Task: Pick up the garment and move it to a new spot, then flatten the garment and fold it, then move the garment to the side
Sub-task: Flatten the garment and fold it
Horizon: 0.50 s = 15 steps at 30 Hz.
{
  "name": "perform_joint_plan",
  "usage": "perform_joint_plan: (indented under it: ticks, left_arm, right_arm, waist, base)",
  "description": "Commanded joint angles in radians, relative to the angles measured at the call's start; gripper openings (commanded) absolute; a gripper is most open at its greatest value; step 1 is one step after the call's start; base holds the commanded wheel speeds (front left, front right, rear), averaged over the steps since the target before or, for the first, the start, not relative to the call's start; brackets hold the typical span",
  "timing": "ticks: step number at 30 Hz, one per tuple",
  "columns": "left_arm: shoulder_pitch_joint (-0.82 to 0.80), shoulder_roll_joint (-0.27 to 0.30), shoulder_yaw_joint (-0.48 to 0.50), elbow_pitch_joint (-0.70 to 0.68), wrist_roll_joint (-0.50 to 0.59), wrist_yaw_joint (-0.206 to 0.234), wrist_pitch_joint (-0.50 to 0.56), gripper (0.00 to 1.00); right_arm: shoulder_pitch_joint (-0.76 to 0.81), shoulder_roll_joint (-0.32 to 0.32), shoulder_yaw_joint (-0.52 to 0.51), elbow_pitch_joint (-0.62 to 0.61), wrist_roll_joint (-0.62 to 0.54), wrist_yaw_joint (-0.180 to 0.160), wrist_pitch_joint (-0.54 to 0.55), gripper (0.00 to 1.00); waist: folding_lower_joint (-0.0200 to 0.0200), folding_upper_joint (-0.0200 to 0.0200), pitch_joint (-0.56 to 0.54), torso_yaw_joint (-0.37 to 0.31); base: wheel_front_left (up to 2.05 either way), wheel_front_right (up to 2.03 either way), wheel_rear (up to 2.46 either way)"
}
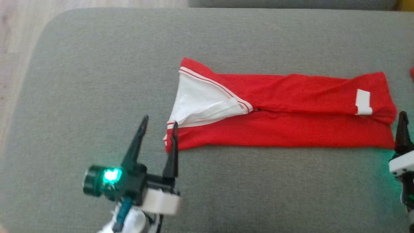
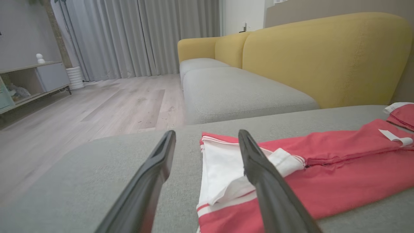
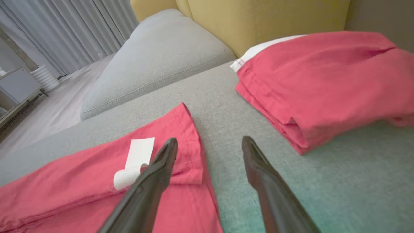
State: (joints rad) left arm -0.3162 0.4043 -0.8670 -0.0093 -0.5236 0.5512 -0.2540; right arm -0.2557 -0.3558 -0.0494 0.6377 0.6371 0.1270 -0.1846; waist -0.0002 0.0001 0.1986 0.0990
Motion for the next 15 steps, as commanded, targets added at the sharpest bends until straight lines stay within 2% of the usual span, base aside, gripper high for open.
perform_joint_plan:
  ticks: [1, 6, 11, 13, 14, 15]
  left_arm:
    - [-0.01, 0.005, 0.053, -0.032, 0.025, 0.001, -0.008, 1.0]
    - [0.059, -0.065, 0.126, -0.052, 0.129, -0.021, -0.008, 1.0]
    - [0.095, -0.104, 0.193, -0.051, 0.185, -0.064, -0.008, 1.0]
    - [0.106, -0.115, 0.219, -0.051, 0.202, -0.079, -0.008, 1.0]
    - [0.113, -0.121, 0.231, -0.05, 0.208, -0.086, -0.008, 1.0]
    - [0.12, -0.127, 0.244, -0.049, 0.213, -0.092, -0.008, 1.0]
  right_arm:
    - [-0.032, -0.013, 0.004, -0.006, -0.015, 0.004, -0.004, 1.0]
    - [-0.105, 0.012, -0.052, 0.137, -0.065, 0.004, 0.004, 1.0]
    - [-0.167, 0.028, -0.102, 0.31, -0.122, 0.004, 0.048, 1.0]
    - [-0.187, 0.037, -0.106, 0.35, -0.145, 0.004, 0.053, 0.23]
    - [-0.196, 0.045, -0.105, 0.361, -0.15, 0.004, 0.054, 0.0]
    - [-0.204, 0.052, -0.103, 0.368, -0.154, 0.004, 0.053, 0.0]
  waist:
    - [0.0002, -0.0001, -0.003, 0.022]
    - [0.0002, -0.0001, 0.006, 0.059]
    - [0.0002, -0.0001, 0.005, 0.082]
    - [0.0002, -0.0001, 0.003, 0.086]
    - [0.0002, -0.0001, 0.001, 0.086]
    - [0.0002, -0.0001, -0.002, 0.085]
  base:
    - [0.0, 0.0, 0.0]
    - [0.0, 0.0, 0.0]
    - [0.0, 0.0, 0.0]
    - [0.0, 0.0, 0.0]
    - [0.0, 0.0, 0.0]
    - [0.0, 0.0, 0.0]
